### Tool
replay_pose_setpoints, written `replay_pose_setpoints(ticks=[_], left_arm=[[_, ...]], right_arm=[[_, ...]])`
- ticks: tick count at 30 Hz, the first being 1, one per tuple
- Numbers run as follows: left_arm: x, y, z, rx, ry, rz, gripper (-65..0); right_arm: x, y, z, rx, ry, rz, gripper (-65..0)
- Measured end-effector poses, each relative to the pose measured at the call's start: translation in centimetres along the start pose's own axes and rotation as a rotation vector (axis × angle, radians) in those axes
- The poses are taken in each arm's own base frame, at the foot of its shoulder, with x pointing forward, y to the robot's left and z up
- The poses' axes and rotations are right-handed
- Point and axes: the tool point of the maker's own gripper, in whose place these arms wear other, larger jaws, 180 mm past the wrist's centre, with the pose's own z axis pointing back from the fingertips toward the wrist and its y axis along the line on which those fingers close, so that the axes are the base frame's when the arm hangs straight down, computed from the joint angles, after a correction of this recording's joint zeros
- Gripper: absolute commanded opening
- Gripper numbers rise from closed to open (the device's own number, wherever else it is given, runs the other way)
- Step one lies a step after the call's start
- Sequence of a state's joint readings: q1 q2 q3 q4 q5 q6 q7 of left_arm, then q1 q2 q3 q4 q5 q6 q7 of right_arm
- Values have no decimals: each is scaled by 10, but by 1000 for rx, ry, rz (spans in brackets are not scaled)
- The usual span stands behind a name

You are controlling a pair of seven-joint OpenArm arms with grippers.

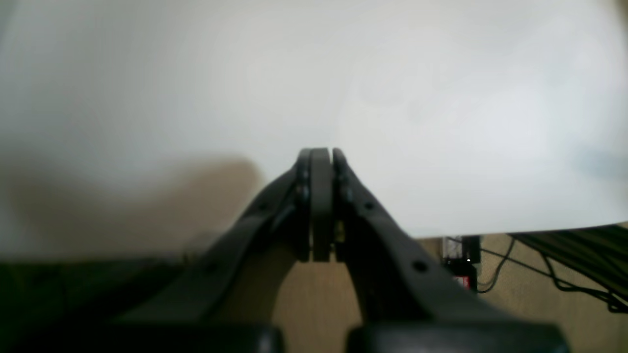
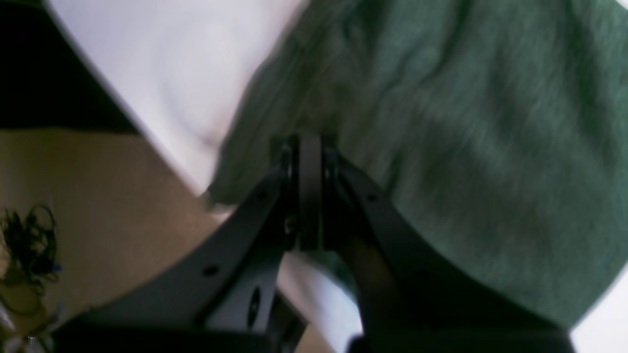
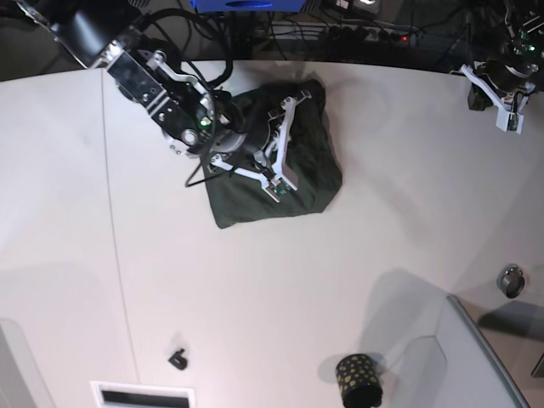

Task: Layout the t-shirt on the table in an organized manner, then fold the t-shirt properly
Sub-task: 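Press and smooth the folded shirt with the right gripper, then withdraw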

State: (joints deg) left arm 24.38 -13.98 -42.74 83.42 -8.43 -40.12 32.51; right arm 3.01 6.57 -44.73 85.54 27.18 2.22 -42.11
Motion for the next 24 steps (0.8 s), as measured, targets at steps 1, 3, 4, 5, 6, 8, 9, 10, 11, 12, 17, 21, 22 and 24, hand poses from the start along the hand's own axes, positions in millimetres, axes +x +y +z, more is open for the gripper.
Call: replay_pose_setpoints(ticks=[1,3,4,5,6,8,9,10,11,12,17,21,22,24], left_arm=[[-2,7,1,16,9,8,-650],[0,18,4,46,-1,26,-650],[4,21,4,53,-13,28,-650],[6,21,4,54,-22,32,-650],[5,21,4,51,-21,34,-650],[3,19,3,47,-17,38,-650],[1,18,4,46,-13,38,-650],[1,18,3,45,-14,38,-650],[1,17,3,42,-12,36,-650],[2,16,2,41,-14,36,-650],[3,16,2,40,-16,36,-650],[3,14,1,37,-16,37,-650],[2,14,1,36,-15,37,-650],[1,14,2,36,-13,37,-650]], right_arm=[[0,-2,-7,-3,16,-7,-644],[0,4,-18,17,36,-23,-644],[2,5,-21,21,41,-28,-644],[2,5,-23,18,44,-27,-644],[3,4,-25,15,50,-21,-644],[2,11,-30,20,71,34,-644],[3,17,-33,31,79,47,-644],[5,25,-37,43,80,59,-644],[5,31,-42,56,92,62,-644],[3,36,-47,68,111,59,-644],[5,38,-54,57,133,79,-644],[45,58,-34,90,32,183,-644],[55,58,-23,107,-2,192,-644],[73,37,-1,73,-55,154,-644]])
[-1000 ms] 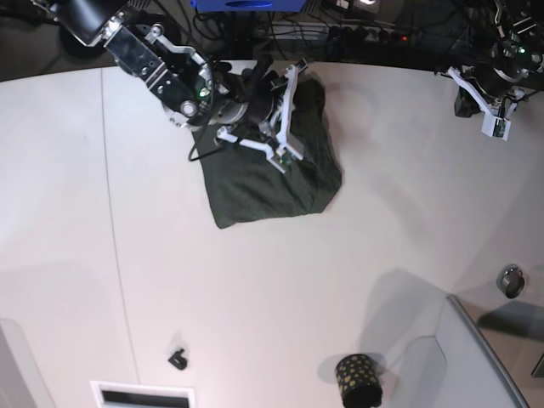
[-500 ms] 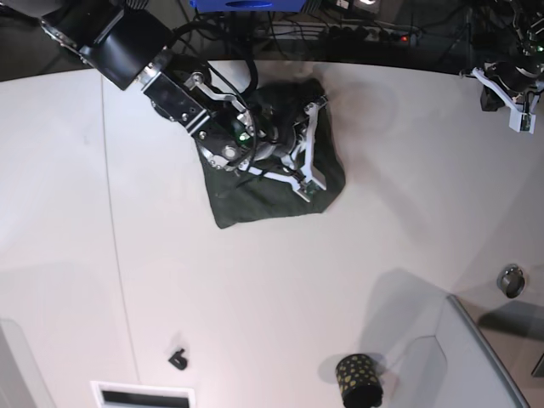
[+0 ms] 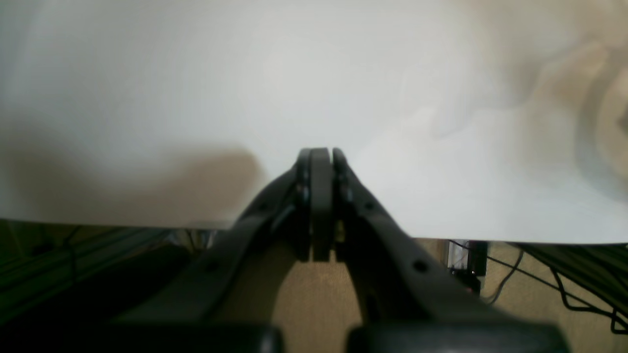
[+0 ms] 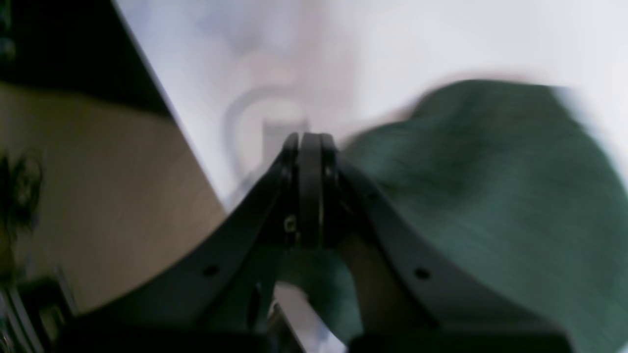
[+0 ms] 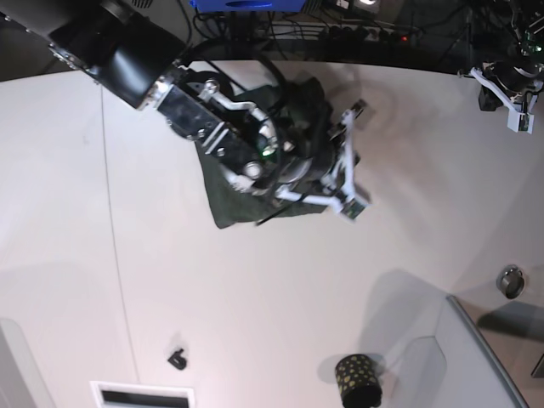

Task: Layout the t-shirt on the table in an organized manner, then fold the t-shirt properly
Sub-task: 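Press and smooth the folded shirt with the right gripper, then withdraw, then grasp the folded shirt edge with the left gripper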

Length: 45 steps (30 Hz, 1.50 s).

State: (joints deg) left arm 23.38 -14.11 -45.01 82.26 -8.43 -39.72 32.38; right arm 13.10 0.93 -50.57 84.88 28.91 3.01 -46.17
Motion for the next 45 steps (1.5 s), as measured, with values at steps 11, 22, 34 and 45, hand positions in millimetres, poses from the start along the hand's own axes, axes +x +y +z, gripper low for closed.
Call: replay_pose_setpoints(ticks=[11,22,34,45], left_arm=[[-1,-109,-7,-243,-34,112,-650],[29,-161,-8,-566,-113,435,0],[60,-251,-39,-790,-118,538,0],[63,-299,-33,-880,-108,502,0]], right_arm=[[-72,-131,102,-308,-94,-328,-644],[-127,-154,127,-400,-69,-389,-644],[-138,-147,126,-387,-53,-405,-644],[-137,-148,126,-389,-54,-403,-644]])
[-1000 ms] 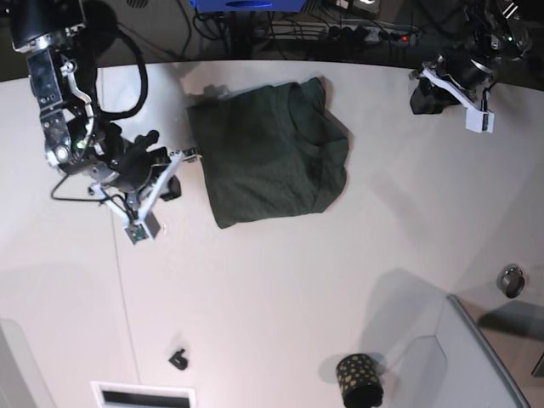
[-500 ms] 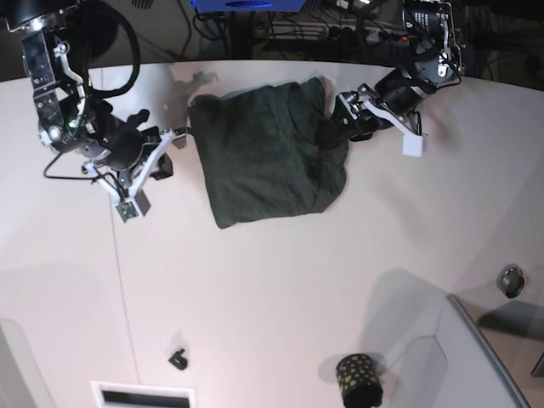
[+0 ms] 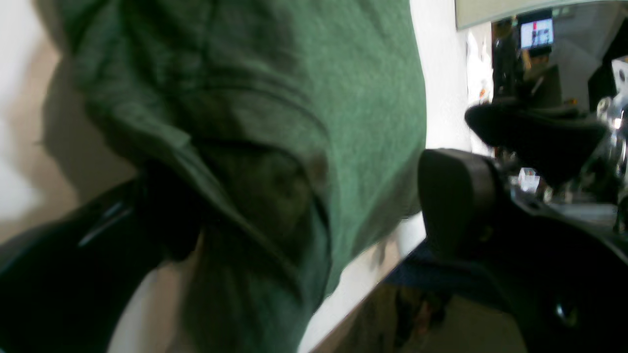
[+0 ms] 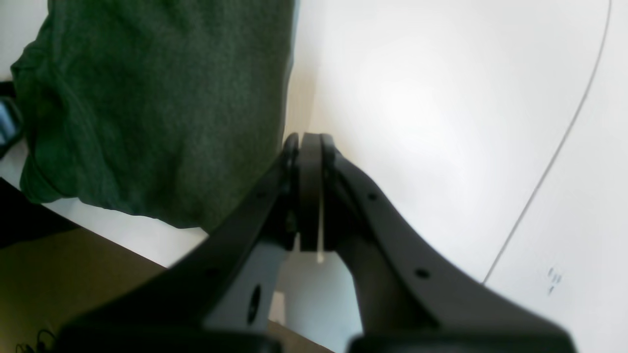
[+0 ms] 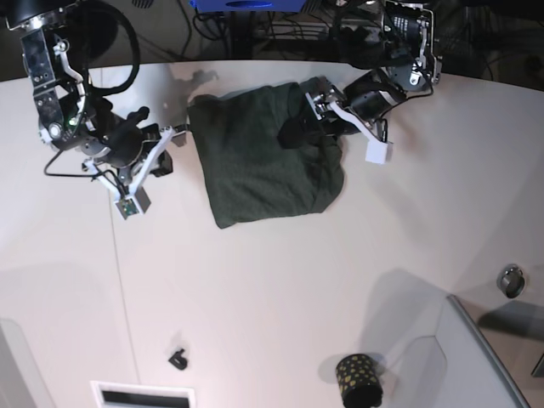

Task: Layout the t-shirt on the table in an organized manner, then fold the t-shirt properly
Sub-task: 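Grasp the folded shirt edge with the left gripper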

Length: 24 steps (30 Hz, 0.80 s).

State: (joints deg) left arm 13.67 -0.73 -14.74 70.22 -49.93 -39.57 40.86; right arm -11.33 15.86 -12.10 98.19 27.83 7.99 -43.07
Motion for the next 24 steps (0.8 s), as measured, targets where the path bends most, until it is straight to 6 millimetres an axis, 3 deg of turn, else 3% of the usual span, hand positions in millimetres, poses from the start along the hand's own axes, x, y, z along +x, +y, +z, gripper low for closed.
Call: replay_pose_setpoints(ticks=[4,7,8,11,17,24], left_arm=[[-8,-4,-8,-20,-3,24,0],[-3,-3,-13,-35,-6,25,-3],[-2,-3,-16,-39,0,23,-35],[0,-3,-25,-35,14,26,-212],[-6,2,-32,4,97,-64,-650],[1,7,-32,72,150,-168,-650]], right_arm=[[0,0,0,0,0,0,-644],[0,0,0,0,0,0,-644],[0,0,0,0,0,0,-644],[-1,-4,1,-9,4,7,-644],[-2,-6,2,-12,7,9,-644],[-2,-6,2,-12,8,9,-644]])
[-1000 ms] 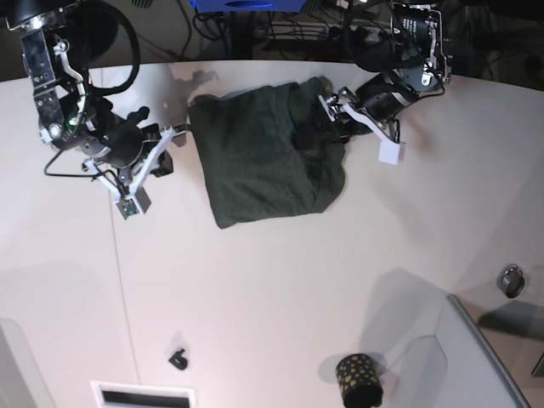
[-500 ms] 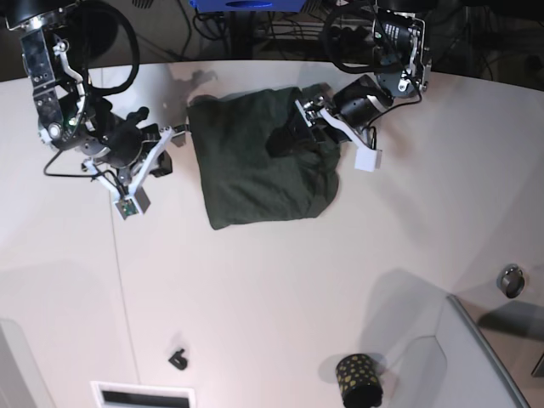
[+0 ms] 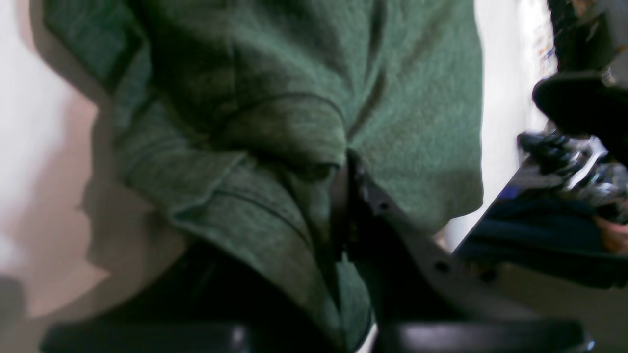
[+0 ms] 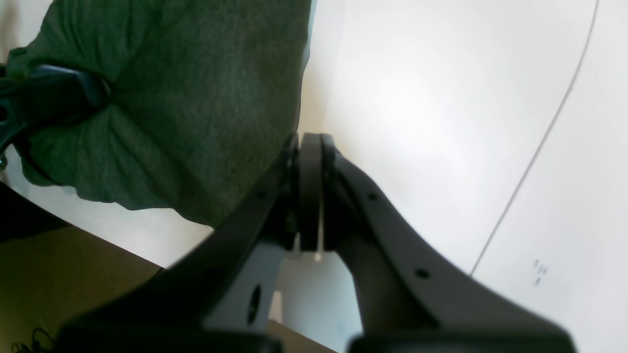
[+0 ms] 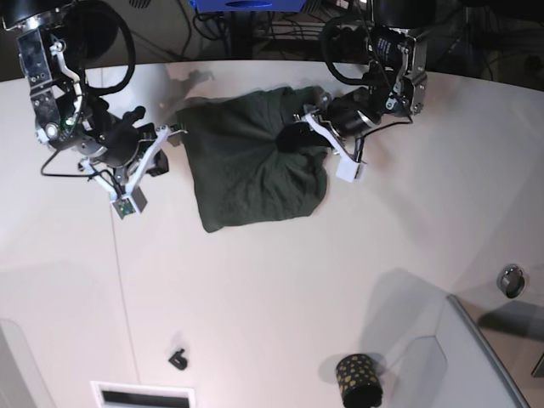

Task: Layout the t-shirt on the table in an organized manner, then fold the t-shirt properly
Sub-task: 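Grasp the folded shirt edge with the left gripper, then drag the folded shirt with the left gripper to square it on the table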

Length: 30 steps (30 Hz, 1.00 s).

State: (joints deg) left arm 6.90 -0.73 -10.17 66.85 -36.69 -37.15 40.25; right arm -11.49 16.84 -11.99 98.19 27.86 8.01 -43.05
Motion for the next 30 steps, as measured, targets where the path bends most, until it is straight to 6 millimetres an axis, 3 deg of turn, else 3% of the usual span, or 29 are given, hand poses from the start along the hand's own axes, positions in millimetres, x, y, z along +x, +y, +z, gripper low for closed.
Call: replay_pose_setpoints(ticks=[4,7,15,21,25,30], left_arm=[[28,-6,7,50,28,-169,-650],[31,-3,11,83,127,-259,-650],[52,31,31,165,400,-562,-650],[44,49,46,194,600,-770,-650],[62,47,34,243,704,-1049,-650],[63,32,5,291,774,-1327,-650]], right_arm=[[-1,-6,2,-13,6,12,-644],[-1,-6,2,-12,5,11,-644],[-1,-7,2,-15,5,9,-644],[-2,-45,16,-106,-14,-56,-644],[2,-46,16,-106,-33,-76,-644],[0,-51,18,-119,-24,-78,-644]])
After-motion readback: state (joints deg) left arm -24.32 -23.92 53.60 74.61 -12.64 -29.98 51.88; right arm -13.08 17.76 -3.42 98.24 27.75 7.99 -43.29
